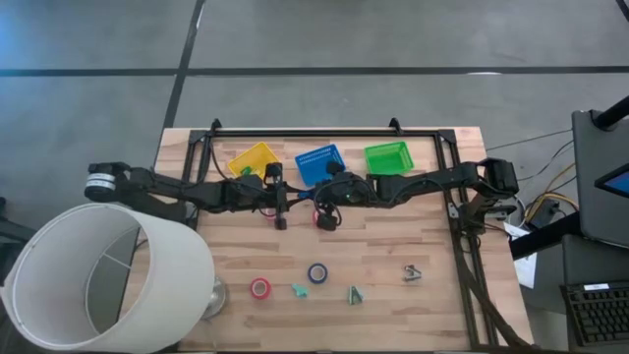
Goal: Pick and place Stapler, Stapler remover, tape
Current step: Put the blue stapler into the yellow basket
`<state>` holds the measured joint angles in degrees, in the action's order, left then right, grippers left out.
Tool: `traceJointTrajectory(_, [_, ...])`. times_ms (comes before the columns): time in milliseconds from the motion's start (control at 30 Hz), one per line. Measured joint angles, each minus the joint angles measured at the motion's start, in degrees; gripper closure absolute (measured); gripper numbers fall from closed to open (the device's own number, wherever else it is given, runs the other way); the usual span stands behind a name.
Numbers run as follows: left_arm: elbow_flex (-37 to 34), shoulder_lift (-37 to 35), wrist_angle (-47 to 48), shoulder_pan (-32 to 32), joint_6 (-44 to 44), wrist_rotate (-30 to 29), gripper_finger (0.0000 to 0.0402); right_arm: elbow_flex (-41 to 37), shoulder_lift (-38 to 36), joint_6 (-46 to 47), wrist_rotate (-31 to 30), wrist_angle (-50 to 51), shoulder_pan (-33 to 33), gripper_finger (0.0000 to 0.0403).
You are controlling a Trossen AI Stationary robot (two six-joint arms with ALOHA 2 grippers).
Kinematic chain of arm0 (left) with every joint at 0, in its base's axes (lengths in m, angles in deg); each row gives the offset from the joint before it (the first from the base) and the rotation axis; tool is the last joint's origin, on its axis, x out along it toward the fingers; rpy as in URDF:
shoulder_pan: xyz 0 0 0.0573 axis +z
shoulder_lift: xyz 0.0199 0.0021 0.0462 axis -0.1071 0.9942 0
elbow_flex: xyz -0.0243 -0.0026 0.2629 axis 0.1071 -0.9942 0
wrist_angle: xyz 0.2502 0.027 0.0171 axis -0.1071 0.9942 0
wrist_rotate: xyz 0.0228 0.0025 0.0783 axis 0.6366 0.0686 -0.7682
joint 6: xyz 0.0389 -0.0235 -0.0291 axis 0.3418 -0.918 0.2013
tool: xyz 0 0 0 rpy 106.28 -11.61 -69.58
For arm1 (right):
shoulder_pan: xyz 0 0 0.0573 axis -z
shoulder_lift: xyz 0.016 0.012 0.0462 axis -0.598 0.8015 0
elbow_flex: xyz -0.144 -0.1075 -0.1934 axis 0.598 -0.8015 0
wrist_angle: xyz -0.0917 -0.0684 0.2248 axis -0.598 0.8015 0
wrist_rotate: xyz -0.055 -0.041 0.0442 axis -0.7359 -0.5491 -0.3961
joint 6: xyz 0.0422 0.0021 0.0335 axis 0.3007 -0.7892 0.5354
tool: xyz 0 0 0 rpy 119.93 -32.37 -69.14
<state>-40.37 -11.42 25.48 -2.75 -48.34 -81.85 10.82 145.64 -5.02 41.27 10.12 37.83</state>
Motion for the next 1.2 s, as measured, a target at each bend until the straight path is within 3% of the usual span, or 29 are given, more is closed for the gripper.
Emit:
traceJointTrajectory(167, [0.00,0.00,0.33,-0.02,-0.02,0.11,0.0327,0.12,0.00,0.07,0.07,1.12,-0.02,0.0340])
traceJointTrajectory(533, [0.00,-0.02,1.08,0.02,1.42,-0.65,0.0330,-0.03,0.09,-0.40,3.13,5.60,-0.13,0.0263])
traceJointTrajectory(867, [0.00,-0.02,3.47,0.02,1.33,-1.49,0.0331,-0.03,0.07,-0.06,3.08,7.61,-0.46,0.0231])
traceJointTrajectory(1067, [-0.04,-0.02,7.52,0.00,-0.41,-11.22,0.0327,-0.05,0.07,0.45,2.54,7.66,-0.35,0.0223])
traceJointTrajectory(1200, [-0.09,-0.02,11.39,0.03,-0.67,-25.88,0.0328,-0.45,0.07,2.20,2.56,7.61,-0.37,0.0223])
